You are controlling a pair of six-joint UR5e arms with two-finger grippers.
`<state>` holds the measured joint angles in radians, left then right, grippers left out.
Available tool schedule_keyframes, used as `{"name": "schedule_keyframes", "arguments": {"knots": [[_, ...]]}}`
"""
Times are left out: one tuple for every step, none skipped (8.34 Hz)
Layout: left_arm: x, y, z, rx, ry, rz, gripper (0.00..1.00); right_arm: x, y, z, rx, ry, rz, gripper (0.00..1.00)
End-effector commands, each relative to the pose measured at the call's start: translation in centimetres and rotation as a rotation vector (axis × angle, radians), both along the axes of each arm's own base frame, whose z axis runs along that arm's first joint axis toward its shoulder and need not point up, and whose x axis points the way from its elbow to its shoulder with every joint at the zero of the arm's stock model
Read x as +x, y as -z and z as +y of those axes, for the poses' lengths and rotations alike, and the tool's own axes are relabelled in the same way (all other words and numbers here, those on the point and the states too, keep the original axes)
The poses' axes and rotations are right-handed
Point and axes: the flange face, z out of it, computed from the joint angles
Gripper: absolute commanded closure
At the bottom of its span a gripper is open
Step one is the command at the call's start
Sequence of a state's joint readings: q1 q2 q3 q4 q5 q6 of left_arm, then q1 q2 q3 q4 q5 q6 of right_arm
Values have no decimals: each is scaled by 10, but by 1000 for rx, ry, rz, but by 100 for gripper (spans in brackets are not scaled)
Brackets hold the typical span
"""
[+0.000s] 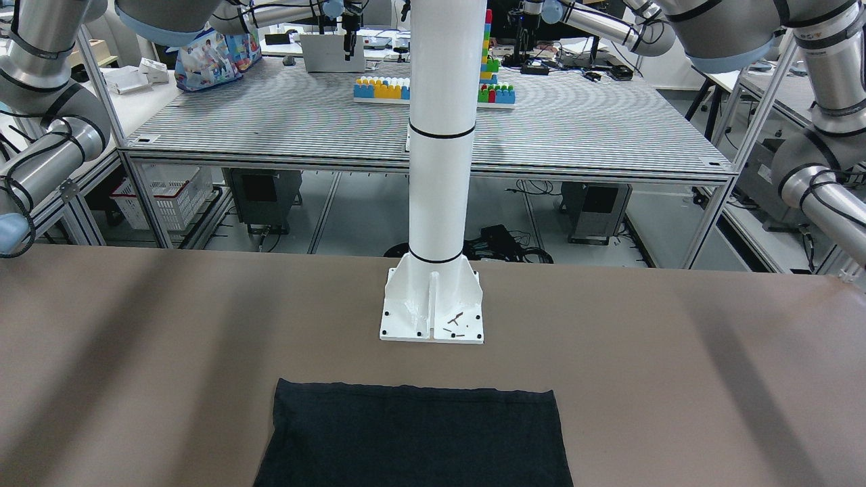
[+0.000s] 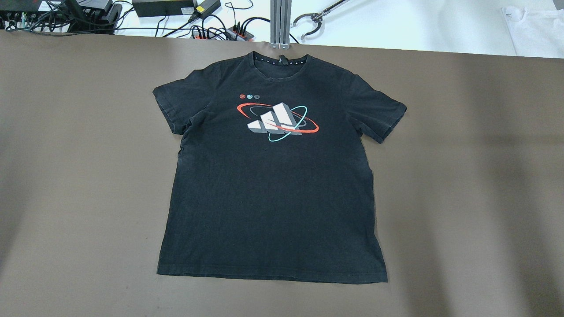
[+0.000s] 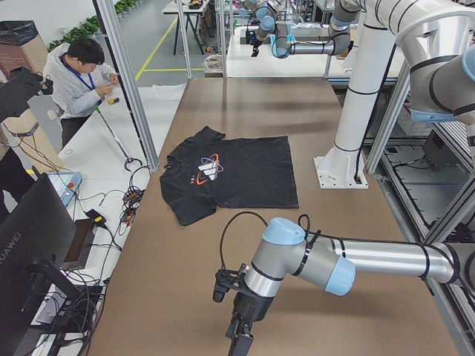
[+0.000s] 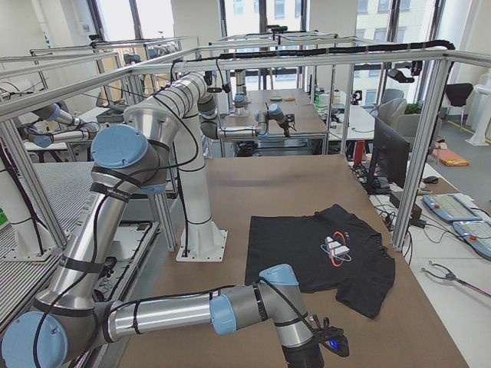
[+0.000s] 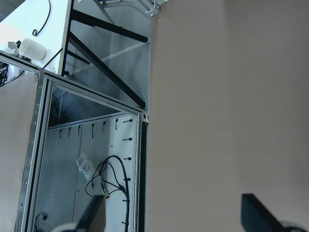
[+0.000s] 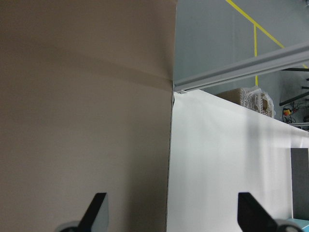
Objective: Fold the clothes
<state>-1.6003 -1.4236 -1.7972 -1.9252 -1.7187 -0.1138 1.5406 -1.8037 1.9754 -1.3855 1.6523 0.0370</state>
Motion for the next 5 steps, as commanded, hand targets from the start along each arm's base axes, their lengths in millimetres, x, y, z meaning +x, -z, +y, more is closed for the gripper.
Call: {"name": "schedule_keyframes", "arguments": {"knots": [[0,32,-34,55,1,-4,0,-4,18,-8,151,3,-14,6],[0,40,-53,68,-2,1,0,-5,18,-9,149,4,-20,6],[-1,38,-49,74,-2,0,0,-6,19,-10,152,-1,-35,6],[0,37,-48,77,-14,-6,0,-7,19,-10,149,-1,-34,6],[2,41,-50,88,-28,5,0,-6,17,-10,150,-1,-33,6]]}}
